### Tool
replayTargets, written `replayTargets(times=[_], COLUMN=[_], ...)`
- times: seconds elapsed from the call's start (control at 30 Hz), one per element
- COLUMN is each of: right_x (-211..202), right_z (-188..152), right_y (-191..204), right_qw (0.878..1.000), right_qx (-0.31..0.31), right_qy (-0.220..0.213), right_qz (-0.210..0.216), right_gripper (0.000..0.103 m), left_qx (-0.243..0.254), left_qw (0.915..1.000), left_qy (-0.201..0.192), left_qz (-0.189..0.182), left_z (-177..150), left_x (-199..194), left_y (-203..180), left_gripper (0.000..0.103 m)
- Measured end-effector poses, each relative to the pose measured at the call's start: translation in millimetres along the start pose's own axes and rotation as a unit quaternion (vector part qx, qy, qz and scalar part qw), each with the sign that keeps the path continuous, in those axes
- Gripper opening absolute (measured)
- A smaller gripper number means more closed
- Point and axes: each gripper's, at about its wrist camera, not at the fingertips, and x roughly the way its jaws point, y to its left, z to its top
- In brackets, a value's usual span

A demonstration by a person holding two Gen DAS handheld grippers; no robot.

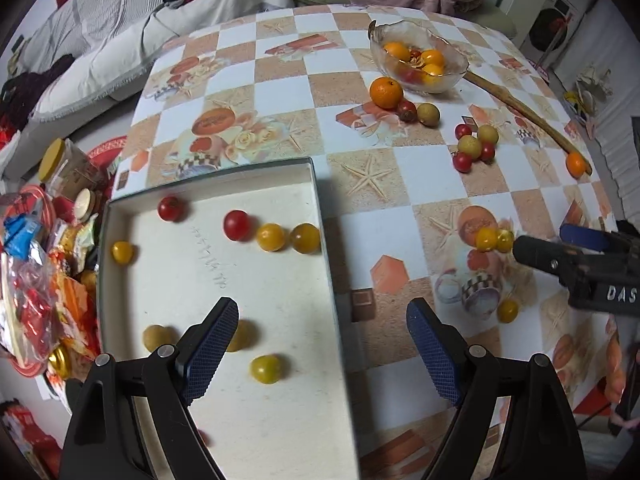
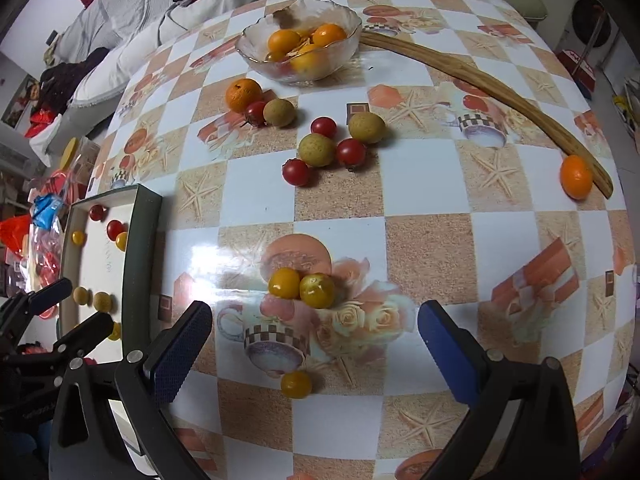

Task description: Organize fruits

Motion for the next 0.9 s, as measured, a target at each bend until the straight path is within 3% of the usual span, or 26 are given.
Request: replayTargets(times=[0.2,0.3,0.43,0.57,0.77,0.9], right_x=[-11.8,-11.6,-10.4,-1.1,-3.0,-4.9], right_z=[-2.9,-9.7,-21.3,-35.4,-50.3,-53.7], right_y=[46.0,82.5,129.4,165.0,193.6,208.6], right_qw=[0.998,0.995,0.988,0.978,0.971,0.965], right_qx=[-0.045,-0.092,-0.146,-0.194,-0.216,-0.234], right_qy=[0.023,0.037,0.048,0.076,0.101,0.109], right_qz=[0.023,0.02,0.002,-0.025,-0.033,-0.041], right_gripper=[0.103,0.103,0.103,0.103,0.103,0.103], left_qx=[-0.028,-0.039,-0.044,-0.043,-0.049,-0.05], left_qw=[0.9993,0.9982,0.9962,0.9954,0.9923,0.992], left_qy=[0.023,0.04,0.067,0.058,0.082,0.092], left_qz=[0.006,0.023,0.035,0.063,0.079,0.069], left_z=[-23.9,-41.8,-62.7,-80.2,-99.6,-108.7], left_x=[-16.1,-21.9,-24.7,-32.4,-35.5,-34.3], left_y=[25.4,45.3,66.1,79.3,95.3,101.7], left_gripper=[0.088,0.102,0.102,0.102,0.102,0.102])
